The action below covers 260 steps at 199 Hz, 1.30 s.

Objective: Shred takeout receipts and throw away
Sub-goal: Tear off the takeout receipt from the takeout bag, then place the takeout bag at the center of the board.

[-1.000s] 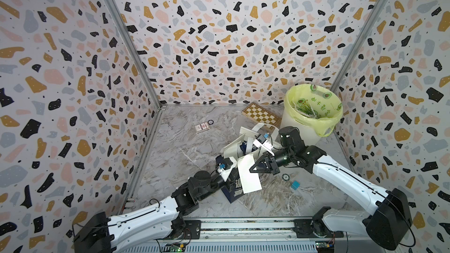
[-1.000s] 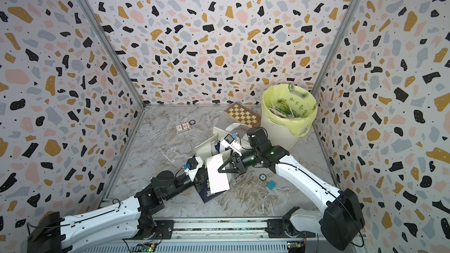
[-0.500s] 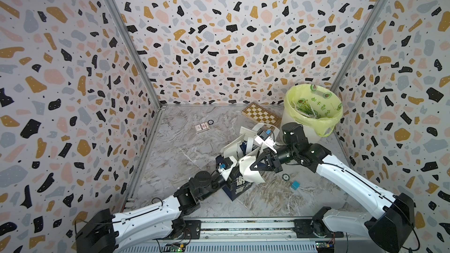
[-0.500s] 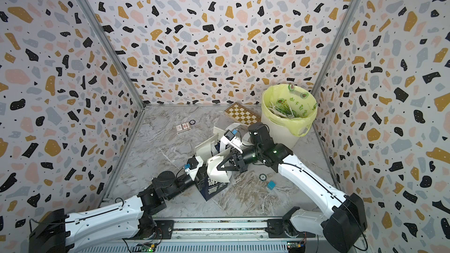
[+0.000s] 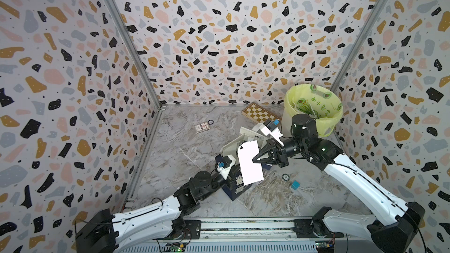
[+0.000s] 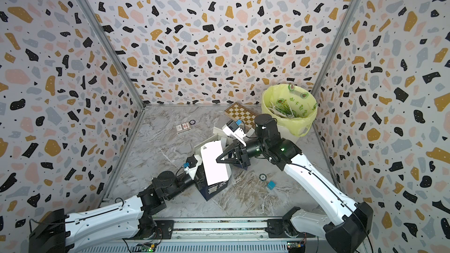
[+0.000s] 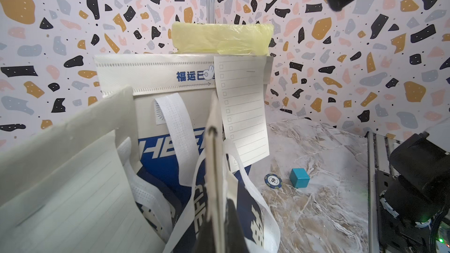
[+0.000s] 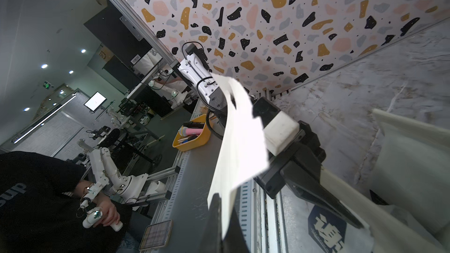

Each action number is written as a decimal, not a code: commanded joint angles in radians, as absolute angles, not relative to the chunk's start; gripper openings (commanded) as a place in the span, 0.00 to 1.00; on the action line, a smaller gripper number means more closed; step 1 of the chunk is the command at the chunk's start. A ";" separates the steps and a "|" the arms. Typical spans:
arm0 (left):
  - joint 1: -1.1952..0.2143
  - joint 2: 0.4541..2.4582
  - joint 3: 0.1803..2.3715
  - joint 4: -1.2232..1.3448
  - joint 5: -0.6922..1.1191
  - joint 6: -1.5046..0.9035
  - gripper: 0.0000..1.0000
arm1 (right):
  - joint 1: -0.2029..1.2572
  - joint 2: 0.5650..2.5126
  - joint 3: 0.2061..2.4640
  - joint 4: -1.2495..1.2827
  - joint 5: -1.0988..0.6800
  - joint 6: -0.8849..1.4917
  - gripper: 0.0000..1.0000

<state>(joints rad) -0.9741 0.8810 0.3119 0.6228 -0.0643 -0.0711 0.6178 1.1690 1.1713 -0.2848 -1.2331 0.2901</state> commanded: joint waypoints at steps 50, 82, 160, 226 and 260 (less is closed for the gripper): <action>-0.963 0.871 0.294 0.633 -0.023 -0.112 0.17 | 0.555 1.050 1.155 -0.347 -0.723 0.127 0.00; -0.963 0.844 0.291 0.626 -0.010 -0.120 0.44 | 0.555 1.039 1.144 -0.324 -0.665 0.124 0.00; -0.963 0.678 0.323 0.448 -0.031 -0.100 0.91 | 0.555 1.037 1.149 -0.282 -0.714 0.132 0.00; -0.963 0.551 0.657 -0.062 -0.130 -0.003 0.97 | 0.554 1.039 1.163 -0.232 -0.778 0.137 0.00; -0.962 0.690 0.883 -0.168 -0.131 -0.032 1.00 | 0.554 1.036 1.180 -0.145 -0.790 0.194 0.00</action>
